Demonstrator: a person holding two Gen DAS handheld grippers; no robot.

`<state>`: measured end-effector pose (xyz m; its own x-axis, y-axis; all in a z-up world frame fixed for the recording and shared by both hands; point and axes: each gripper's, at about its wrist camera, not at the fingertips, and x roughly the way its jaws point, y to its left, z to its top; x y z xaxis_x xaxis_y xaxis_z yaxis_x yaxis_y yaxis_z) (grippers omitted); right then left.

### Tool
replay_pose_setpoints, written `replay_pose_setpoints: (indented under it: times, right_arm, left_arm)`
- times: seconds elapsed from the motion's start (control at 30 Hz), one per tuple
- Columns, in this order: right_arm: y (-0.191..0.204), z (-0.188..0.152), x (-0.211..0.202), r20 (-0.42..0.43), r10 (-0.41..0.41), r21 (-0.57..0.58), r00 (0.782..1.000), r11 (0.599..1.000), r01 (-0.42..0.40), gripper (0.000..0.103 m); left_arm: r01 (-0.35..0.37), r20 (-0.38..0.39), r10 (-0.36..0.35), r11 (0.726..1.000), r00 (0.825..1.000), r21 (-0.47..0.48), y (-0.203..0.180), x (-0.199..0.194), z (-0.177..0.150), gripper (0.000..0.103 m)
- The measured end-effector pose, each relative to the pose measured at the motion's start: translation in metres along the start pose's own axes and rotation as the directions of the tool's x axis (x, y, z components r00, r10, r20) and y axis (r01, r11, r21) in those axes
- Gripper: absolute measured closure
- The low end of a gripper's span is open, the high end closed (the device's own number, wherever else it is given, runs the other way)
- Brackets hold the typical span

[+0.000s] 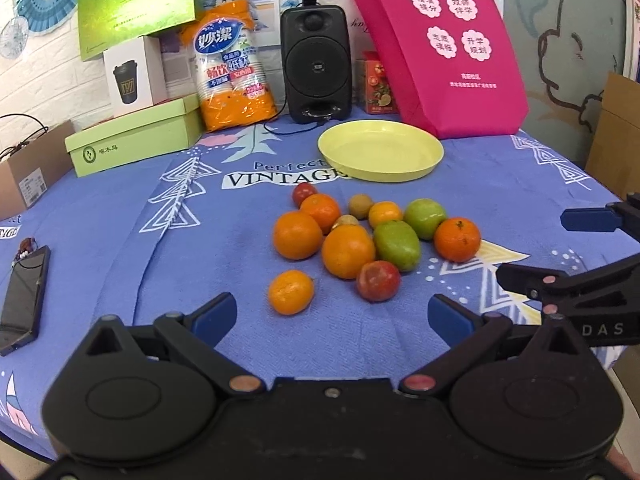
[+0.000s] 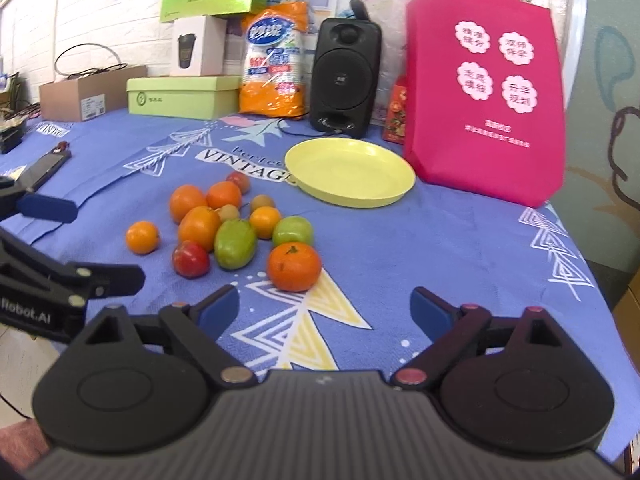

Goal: Organize fruits
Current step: 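Grasp a small orange with the left tool while the right tool grasps a tangerine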

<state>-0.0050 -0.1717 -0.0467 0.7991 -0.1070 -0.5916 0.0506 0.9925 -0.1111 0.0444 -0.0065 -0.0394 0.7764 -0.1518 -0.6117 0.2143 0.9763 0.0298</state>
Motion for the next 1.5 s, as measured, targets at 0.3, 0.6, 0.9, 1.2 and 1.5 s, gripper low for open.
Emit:
replay_pose_setpoints:
  times: [0.3,0.6,0.9,1.2,1.5]
  right_arm:
    - [0.000,-0.002,0.028,-0.034,0.032,-0.007,0.999,0.999,-0.032,0.032]
    - [0.002,0.001,0.051,-0.063,0.037,-0.027,0.997,0.999,-0.039,0.046]
    - [0.006,0.010,0.069,-0.067,0.045,-0.037,0.997,0.998,-0.048,0.047]
    - [0.009,0.016,0.083,-0.064,0.086,-0.022,0.994,0.996,-0.087,0.062]
    - [0.005,0.013,0.071,-0.056,0.103,0.004,0.993,0.995,-0.103,0.063]
  left_arm:
    - [0.031,-0.042,-0.033,0.998,0.999,-0.062,0.024,0.040,0.001,0.035]
    - [0.035,-0.058,-0.042,0.993,0.997,-0.115,0.044,0.066,0.001,0.053]
    - [0.039,-0.051,-0.046,0.992,0.998,-0.122,0.047,0.079,0.004,0.054]
    - [0.060,-0.046,-0.068,0.987,0.997,-0.146,0.048,0.076,0.000,0.070]
    - [0.052,-0.050,-0.059,0.989,0.997,-0.138,0.044,0.067,-0.002,0.070]
